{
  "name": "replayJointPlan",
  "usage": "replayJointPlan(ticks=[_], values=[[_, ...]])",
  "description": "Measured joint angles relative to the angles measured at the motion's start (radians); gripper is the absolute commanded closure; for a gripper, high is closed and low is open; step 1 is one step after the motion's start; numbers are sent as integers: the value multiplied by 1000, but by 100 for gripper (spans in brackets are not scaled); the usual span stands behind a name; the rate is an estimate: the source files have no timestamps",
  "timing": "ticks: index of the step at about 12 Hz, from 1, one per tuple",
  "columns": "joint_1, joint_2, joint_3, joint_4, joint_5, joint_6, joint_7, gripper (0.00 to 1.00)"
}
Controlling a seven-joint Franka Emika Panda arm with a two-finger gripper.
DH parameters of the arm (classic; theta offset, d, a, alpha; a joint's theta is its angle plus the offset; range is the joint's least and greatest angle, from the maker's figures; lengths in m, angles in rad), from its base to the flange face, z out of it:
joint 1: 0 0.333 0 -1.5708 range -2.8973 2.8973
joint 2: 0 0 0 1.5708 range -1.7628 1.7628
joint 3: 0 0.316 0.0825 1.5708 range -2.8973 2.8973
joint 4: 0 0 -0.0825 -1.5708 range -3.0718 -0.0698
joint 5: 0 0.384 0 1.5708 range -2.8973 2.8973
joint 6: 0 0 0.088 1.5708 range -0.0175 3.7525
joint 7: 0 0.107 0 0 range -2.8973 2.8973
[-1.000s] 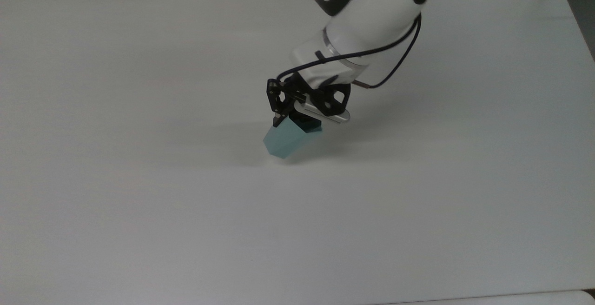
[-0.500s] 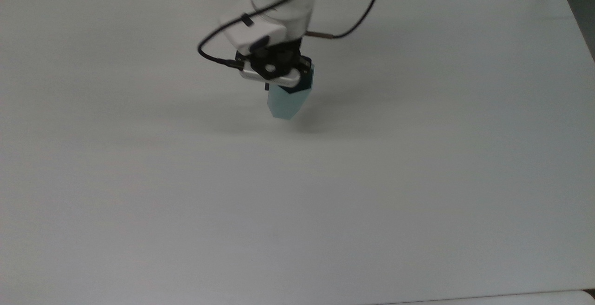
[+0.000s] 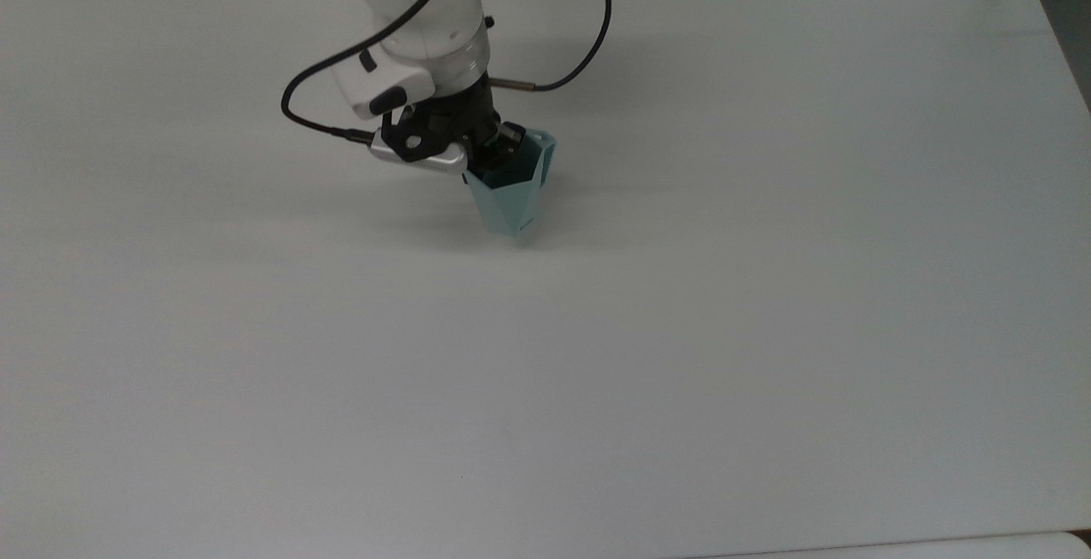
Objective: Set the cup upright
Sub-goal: 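Lift the cup and rotate it so its base faces the table, then lower it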
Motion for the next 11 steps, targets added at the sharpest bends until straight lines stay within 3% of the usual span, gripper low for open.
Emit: replayJointPlan(ticks=[4, 5, 6, 7, 8, 11], values=[[-10, 33, 0, -68, 12, 61, 0, 100], [-11, 37, 0, -69, 12, 62, 0, 76], [-12, 38, 0, -69, 12, 62, 0, 42], [-12, 39, 0, -69, 13, 62, 0, 15], [-13, 39, 0, -69, 13, 62, 0, 0], [-13, 39, 0, -70, 13, 62, 0, 0]])
